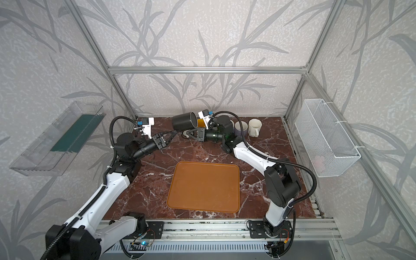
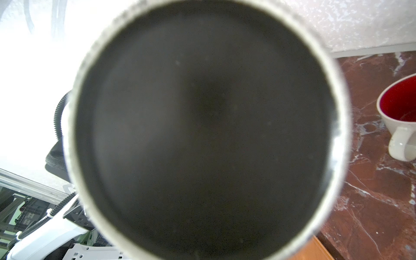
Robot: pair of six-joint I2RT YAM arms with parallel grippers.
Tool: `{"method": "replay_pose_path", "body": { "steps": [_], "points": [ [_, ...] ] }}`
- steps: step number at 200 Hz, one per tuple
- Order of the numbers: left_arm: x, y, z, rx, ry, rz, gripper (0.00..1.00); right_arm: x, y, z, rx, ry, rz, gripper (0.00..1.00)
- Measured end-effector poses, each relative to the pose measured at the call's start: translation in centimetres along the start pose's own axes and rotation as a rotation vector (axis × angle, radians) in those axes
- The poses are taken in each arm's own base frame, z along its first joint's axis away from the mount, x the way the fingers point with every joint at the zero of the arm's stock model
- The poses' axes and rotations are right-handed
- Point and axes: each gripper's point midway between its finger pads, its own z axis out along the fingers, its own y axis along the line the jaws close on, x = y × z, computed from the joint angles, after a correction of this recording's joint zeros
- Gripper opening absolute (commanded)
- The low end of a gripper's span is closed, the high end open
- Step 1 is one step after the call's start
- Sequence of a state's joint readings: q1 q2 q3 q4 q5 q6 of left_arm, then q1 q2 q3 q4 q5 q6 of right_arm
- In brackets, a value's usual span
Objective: Turn the mug right side up
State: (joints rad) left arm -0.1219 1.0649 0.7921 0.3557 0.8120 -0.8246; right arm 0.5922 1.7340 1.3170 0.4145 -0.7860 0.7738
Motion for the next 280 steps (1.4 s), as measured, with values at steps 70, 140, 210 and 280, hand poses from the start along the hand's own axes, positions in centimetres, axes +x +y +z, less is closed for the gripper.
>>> {"method": "replay_pose_path", "body": {
  "steps": [70, 140, 210, 280],
  "points": [
    [0.0, -0.4, 0.4, 0.046, 0.013, -0.006, 0.54, -1.8, 3.8, -0.2, -0.135, -0.021, -0.004, 0.0],
    [-0.8, -2.4, 0.3, 0.129, -0.007, 0.038, 0.48, -2.4, 6.8, 0.5, -0.271, -0.028, -0.022, 0.0],
    [-1.6, -4.1, -0.1, 0.202, -0.033, 0.062, 0.34, -1.7, 7.5, 2.0, -0.383, -0.006, 0.023, 0.0],
    [-2.0, -5.2, -0.6, 0.248, -0.06, 0.077, 0.23, -1.4, 8.9, 2.0, -0.469, -0.003, 0.027, 0.0]
  ]
}}
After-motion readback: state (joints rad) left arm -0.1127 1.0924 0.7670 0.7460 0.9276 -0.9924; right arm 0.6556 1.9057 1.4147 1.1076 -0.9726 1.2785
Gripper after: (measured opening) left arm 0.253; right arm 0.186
